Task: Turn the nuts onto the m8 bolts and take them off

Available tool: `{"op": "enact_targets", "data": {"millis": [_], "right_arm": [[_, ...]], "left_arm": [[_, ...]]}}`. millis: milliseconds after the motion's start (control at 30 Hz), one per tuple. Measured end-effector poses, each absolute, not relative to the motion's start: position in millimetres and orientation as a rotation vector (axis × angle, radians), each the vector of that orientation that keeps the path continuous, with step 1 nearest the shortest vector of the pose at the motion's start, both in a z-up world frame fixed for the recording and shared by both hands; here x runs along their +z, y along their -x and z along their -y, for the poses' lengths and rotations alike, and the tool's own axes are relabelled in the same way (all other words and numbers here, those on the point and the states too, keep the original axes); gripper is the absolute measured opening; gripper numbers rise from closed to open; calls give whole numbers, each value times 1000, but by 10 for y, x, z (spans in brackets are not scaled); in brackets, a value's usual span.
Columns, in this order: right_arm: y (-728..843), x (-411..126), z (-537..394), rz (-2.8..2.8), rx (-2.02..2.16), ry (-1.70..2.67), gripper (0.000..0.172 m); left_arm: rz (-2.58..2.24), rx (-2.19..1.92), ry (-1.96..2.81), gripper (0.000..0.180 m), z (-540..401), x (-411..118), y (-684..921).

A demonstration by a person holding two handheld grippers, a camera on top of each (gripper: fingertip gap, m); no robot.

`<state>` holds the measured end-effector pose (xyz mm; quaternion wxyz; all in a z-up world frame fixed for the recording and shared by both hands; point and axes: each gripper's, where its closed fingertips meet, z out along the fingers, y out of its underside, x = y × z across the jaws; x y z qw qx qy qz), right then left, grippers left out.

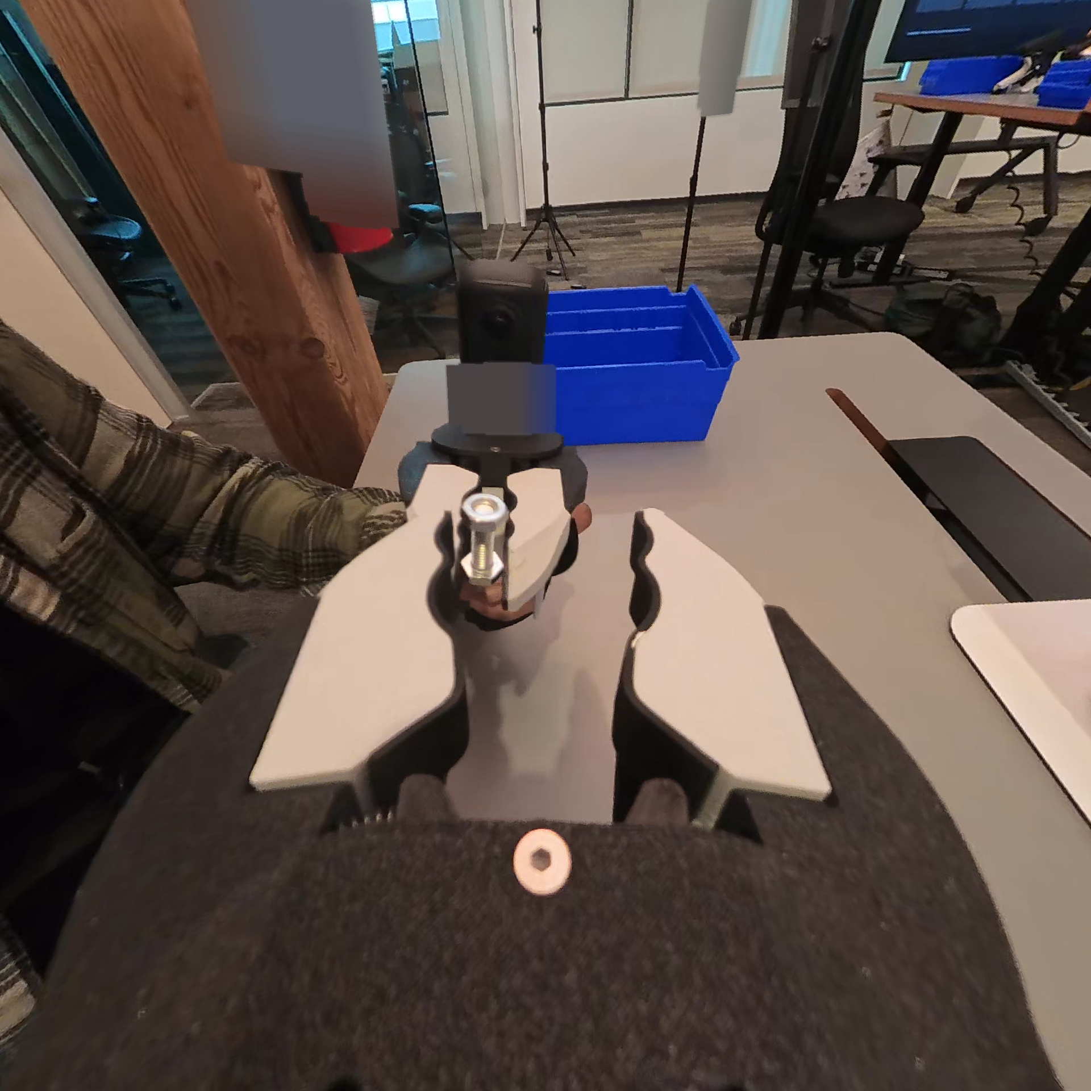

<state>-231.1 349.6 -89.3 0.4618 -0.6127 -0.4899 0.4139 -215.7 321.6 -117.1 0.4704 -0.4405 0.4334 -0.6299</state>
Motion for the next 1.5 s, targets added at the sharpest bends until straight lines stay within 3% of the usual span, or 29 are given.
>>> {"op": "enact_targets", "data": {"millis": [500, 900, 1133, 1300, 1500], "right_arm": [[2377, -914, -3450, 1219, 1017, 1522, 58], [2417, -935, -3295, 1316, 1130, 1498, 15], [2382, -926, -3291, 1351, 1140, 1482, 15], [2373, -924, -3348, 1330, 1099, 1503, 27], [2316, -933, -3414, 1305, 1060, 1525, 30]], "left_arm": [[-1059, -1536, 1081, 16, -3223, -1170, 2160], [-1070, -1529, 1083, 16, -3213, -1176, 2154], [-1067, -1533, 1078, 16, -3213, -1168, 2164], [-1063, -1534, 1074, 16, -3212, -1158, 2170], [-1060, -1539, 1069, 16, -3210, -1147, 2175]]}}
